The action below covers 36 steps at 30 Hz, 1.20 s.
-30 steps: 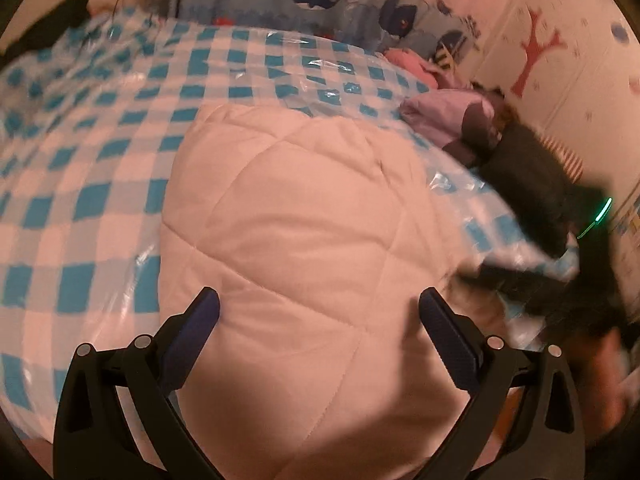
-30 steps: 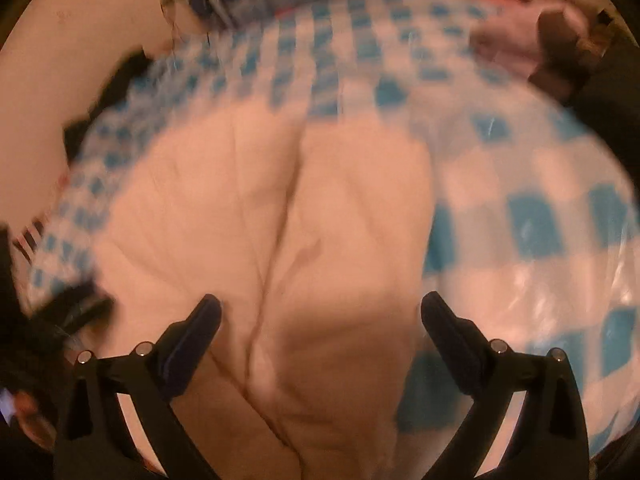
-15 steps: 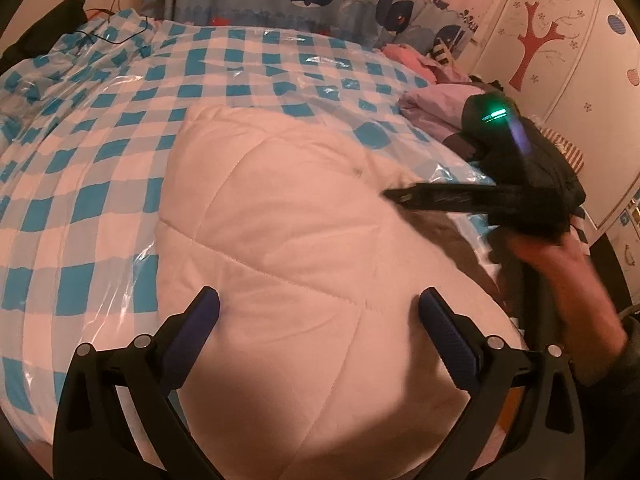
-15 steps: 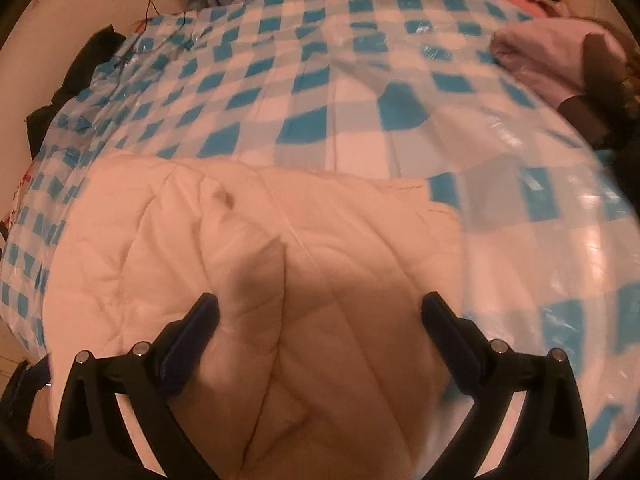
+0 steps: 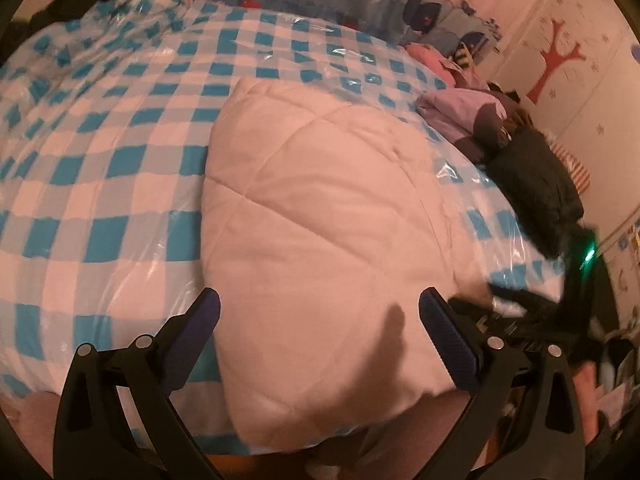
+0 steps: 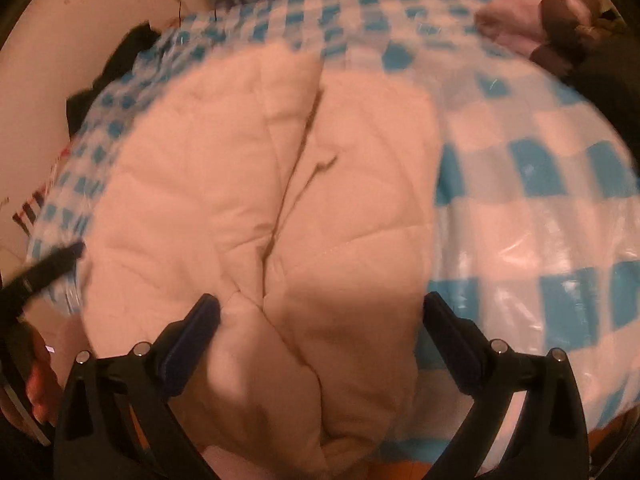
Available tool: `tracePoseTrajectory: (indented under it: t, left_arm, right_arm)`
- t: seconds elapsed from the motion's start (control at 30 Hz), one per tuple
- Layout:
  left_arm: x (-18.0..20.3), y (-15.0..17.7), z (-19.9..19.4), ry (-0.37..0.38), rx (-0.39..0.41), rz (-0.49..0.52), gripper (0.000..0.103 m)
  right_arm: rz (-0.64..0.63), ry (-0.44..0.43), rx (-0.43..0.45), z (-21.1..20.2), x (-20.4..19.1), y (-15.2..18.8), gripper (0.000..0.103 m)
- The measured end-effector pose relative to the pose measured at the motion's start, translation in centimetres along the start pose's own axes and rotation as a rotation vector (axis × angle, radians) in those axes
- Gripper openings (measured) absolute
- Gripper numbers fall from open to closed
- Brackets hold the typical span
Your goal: Fold large clothes
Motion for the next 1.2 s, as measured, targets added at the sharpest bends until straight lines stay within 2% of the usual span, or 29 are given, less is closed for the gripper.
tracePoseTrajectory:
  t: [0.13, 0.3, 0.53, 0.8, 0.97, 1.2]
  left_arm:
    - [0.6, 0.4, -2.3, -0.082, 0.037, 0.076, 0.095]
    - [1.0, 1.0, -4.7, -0.132, 0.079, 0.107, 0.095]
    - [1.8, 1.6, -7.8, -0.207, 0.136, 0.181, 0.095]
    - [0.8, 2.2, -9.6, -0.256, 0.161, 0.165, 0.095]
    - [-0.2, 2.4, -10.1, -0.288, 0.168, 0.162, 0.095]
    - [-1.2, 2.5, -9.9, -0.304, 0.164, 0.154, 0.095]
  right_arm:
    - [-0.012, -0.035, 0.106, -4.3, -0.6, 1.1, 0.096]
    - [-0.002, -0.079, 0.166, -7.3, -0.9, 3.4, 0.096]
    - [0.002, -0.100, 0.156, -7.2, -1.9, 5.4, 0.096]
    - [-0.016, -0.148, 0.162, -6.8, -4.6, 5.7, 0.096]
    - [-0.041, -0.159, 0.163, -6.5, -6.4, 5.2, 0.096]
    - [-0.032, -0.115, 0.174, -5.6, -6.7, 3.3, 0.096]
Point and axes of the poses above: each gripper's, at about its wrist camera, not at the fingertips, and z roughly the way its jaws point, x to its right, y to its underside, the point moved 4 cm from there along z, roughly the way its jaws point, and after that the axes turned 11 degrees about z, right-handed, at the moved point
